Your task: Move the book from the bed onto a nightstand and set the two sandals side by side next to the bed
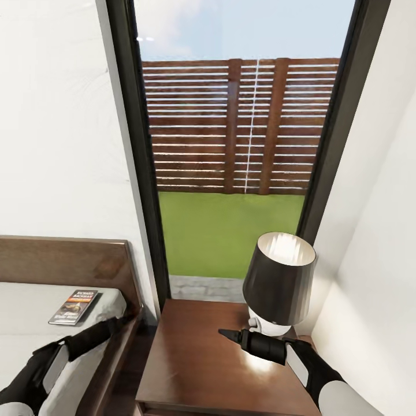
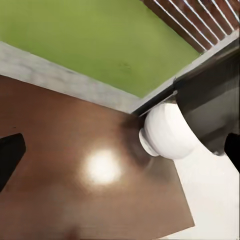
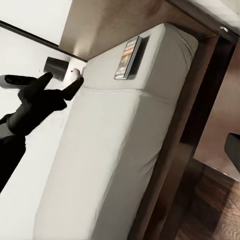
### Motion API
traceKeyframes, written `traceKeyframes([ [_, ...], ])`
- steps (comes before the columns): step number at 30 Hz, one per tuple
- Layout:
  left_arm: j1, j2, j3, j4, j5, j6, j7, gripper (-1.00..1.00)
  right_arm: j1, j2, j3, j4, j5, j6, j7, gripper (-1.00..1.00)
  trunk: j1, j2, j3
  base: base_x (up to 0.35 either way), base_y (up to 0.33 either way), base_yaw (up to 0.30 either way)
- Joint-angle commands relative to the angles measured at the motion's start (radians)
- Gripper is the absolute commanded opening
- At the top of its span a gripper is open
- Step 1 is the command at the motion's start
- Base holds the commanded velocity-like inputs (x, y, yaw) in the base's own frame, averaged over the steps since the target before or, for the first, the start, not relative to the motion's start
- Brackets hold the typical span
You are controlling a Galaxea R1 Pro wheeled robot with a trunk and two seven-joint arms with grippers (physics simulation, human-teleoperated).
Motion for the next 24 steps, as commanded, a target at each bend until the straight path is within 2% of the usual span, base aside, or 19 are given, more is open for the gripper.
traceKeyframes([
  [1, 0.0, 0.019, 0.009, -0.007, 0.036, 0.02, -0.003, 1.0, -0.001, 0.0, -0.001, 0.0, -0.004, 0.009, 0.002, 1.0, 0.0, -0.001, -0.001, 0.0, 0.0, 0.0],
  [3, 0.0, 0.056, 0.031, -0.013, 0.091, 0.03, -0.003, 1.0, -0.001, 0.0, -0.001, 0.0, -0.004, 0.009, 0.002, 1.0, 0.0, -0.001, -0.001, 0.0, 0.0, 0.0],
  [5, 0.0, 0.092, 0.061, -0.012, 0.131, 0.035, 0.0, 1.0, -0.001, 0.0, -0.001, 0.0, -0.004, 0.009, 0.002, 1.0, 0.0, -0.001, -0.001, 0.0, 0.0, 0.0],
  [6, 0.0, 0.099, 0.076, -0.012, 0.138, 0.038, 0.001, 1.0, -0.001, 0.0, -0.001, 0.0, -0.004, 0.009, 0.002, 1.0, 0.0, -0.001, -0.001, 0.0, 0.0, 0.0],
  [8, 0.0, 0.115, 0.129, -0.012, 0.145, 0.058, 0.002, 1.0, -0.001, 0.0, -0.001, 0.0, -0.004, 0.009, 0.002, 1.0, 0.0, -0.001, -0.001, 0.0, 0.0, 0.0],
  [9, 0.0, 0.126, 0.181, -0.012, 0.146, 0.081, 0.006, 1.0, -0.001, 0.0, -0.001, 0.001, -0.004, 0.009, 0.002, 1.0, 0.0, -0.001, -0.001, 0.0, 0.0, 0.0],
  [10, 0.0, 0.131, 0.211, -0.012, 0.145, 0.093, 0.008, 1.0, -0.001, 0.0, -0.001, 0.001, -0.004, 0.009, 0.002, 1.0, 0.0, -0.001, -0.001, 0.0, 0.0, 0.0],
  [12, 0.0, 0.134, 0.244, -0.013, 0.141, 0.106, 0.011, 1.0, -0.001, 0.0, -0.001, 0.0, -0.004, 0.009, 0.002, 1.0, 0.0, -0.001, -0.001, 0.0, 0.0, 0.0],
  [16, 0.0, 0.134, 0.262, -0.013, 0.139, 0.114, 0.012, 1.0, -0.001, 0.0, -0.001, 0.001, -0.004, 0.008, 0.002, 1.0, 0.0, -0.001, -0.001, 0.0, 0.0, 0.0],
  [24, 0.0, 0.128, 0.266, -0.012, 0.14, 0.115, 0.012, 1.0, -0.001, 0.001, -0.002, 0.0, -0.006, 0.006, 0.0, 1.0, 0.0, -0.001, -0.001, 0.034, 0.0, 0.0],
])
